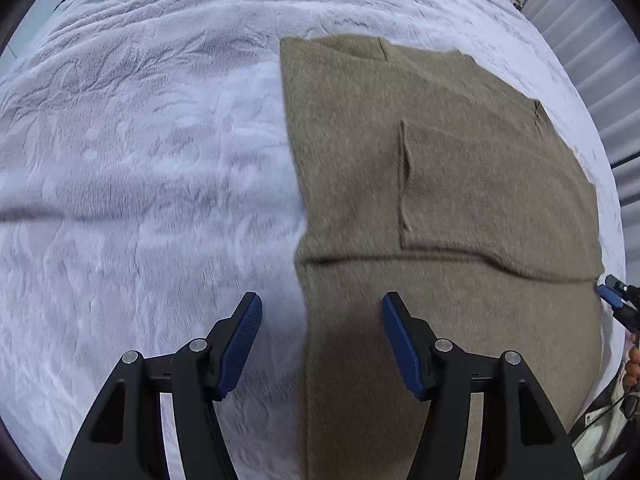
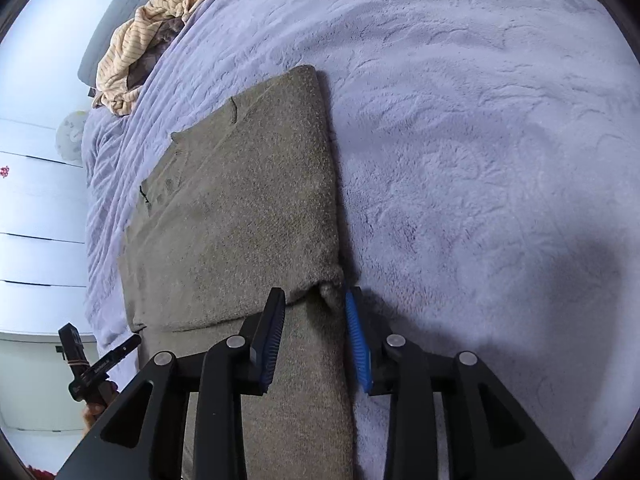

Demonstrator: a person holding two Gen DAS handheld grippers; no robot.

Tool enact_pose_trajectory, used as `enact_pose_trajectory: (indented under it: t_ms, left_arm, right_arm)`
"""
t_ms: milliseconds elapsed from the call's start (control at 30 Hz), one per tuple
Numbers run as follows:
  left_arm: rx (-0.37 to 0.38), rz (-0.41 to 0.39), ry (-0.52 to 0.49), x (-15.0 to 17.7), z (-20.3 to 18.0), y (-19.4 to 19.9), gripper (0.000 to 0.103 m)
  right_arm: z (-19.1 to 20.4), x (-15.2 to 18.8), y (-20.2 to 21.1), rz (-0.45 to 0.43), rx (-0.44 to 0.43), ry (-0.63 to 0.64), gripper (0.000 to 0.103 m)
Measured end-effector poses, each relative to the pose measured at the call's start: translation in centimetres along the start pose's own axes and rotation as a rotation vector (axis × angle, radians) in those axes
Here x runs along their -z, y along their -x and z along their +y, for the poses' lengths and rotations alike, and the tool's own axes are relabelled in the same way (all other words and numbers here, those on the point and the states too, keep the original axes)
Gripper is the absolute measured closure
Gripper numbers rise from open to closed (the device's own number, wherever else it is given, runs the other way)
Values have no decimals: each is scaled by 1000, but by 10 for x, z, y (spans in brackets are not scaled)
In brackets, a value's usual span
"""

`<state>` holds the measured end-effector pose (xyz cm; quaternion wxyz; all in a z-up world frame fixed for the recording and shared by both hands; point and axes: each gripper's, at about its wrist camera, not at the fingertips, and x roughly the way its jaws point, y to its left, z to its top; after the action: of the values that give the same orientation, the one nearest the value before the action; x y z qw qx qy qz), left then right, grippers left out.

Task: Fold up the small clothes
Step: 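Open the left tool and smooth the folded sweater with both tools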

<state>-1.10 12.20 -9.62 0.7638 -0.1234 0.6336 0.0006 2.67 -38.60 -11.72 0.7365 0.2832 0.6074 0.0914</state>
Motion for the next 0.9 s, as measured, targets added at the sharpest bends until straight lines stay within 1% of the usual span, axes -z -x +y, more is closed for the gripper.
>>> enact_pose_trajectory:
  t_ms: [67,100,167,200,233,300,433,533,600,667,733,833,900]
  left_arm:
    - [6,12,-8,8,-5,4,40]
    - [8,17,-9,12,-7,7,40]
    - [16,29,-9,19,-10,13,28]
    - [17,24,-5,23,-12,16,20]
    - [17,17,-5,24,-13,19,20]
    - [17,17,-12,29,-18,25,20]
    - [22,26,-10,44,-19,37,20]
    - [14,32,-12,47,-25,43,20]
    - [0,47,-18,51,-26,46,20]
    - [-7,63,-23,56,-30,47,20]
    - [-14,79,-33,60,-33,47,20]
    - [-28,95,-49,61,-46,44,20]
    - [-22,104,-63,63,-49,46,20]
  right_arm:
    - [7,7,6,3,5,6,57]
    - [10,10,8,7,5,12,56]
    - [19,18,11,18,7,29,56]
    - [24,22,12,27,6,41,56]
    - [28,26,13,36,5,52,55]
    - [38,35,13,53,0,74,49]
    - [56,53,12,89,-17,106,47]
    - [69,67,12,100,-46,149,35]
    - [81,77,14,95,-70,213,18]
    - [91,86,15,101,-80,264,16]
    - [98,93,14,124,-74,286,16]
    - [100,101,13,159,-72,285,16]
    - [101,107,15,168,-66,284,16]
